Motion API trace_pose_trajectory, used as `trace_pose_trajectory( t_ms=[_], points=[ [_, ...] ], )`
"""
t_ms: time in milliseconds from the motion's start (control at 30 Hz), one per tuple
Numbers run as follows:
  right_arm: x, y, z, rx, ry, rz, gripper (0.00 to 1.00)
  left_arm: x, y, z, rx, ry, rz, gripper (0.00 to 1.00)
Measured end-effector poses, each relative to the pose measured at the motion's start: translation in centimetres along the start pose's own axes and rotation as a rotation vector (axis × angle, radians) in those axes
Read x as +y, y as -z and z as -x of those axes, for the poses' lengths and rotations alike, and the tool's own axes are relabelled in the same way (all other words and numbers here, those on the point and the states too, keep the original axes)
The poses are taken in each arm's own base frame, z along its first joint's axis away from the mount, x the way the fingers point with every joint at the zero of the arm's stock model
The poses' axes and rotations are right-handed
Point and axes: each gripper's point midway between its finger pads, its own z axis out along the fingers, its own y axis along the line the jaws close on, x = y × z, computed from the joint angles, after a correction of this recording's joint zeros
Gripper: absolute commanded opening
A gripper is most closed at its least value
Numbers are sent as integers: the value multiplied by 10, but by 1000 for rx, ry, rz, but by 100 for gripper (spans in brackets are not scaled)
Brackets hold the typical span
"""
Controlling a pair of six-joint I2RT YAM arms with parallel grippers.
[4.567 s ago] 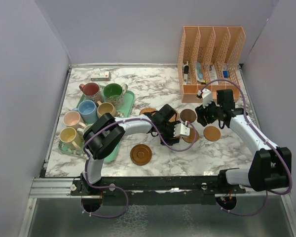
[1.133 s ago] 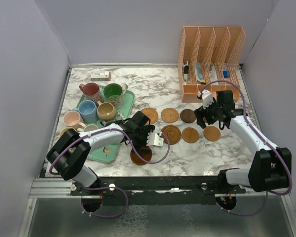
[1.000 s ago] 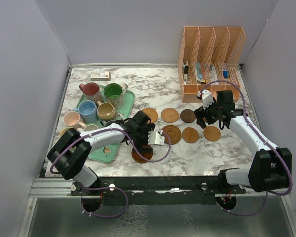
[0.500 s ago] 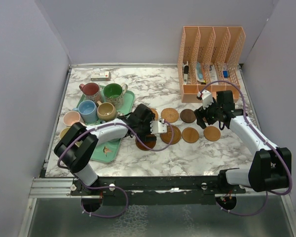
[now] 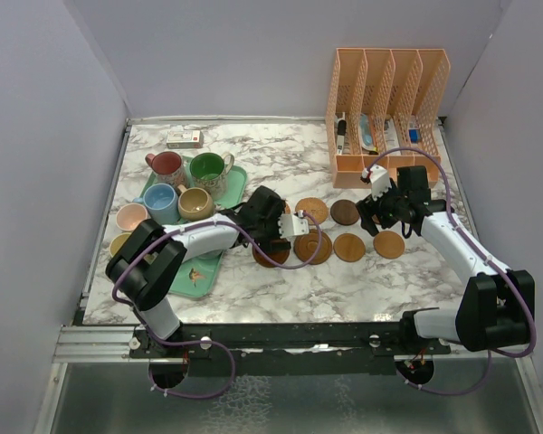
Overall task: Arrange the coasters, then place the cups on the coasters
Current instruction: Move the coaster to the center of the board.
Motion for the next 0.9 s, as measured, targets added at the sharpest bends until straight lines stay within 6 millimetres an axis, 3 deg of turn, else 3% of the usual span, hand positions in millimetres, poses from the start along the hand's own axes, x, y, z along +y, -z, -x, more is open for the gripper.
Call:
trace_pose_trajectory(
  t_ms=[900],
  points=[
    [0, 0, 0, 0, 2, 0, 77, 4, -7, 6, -25, 85, 4, 86]
  ],
)
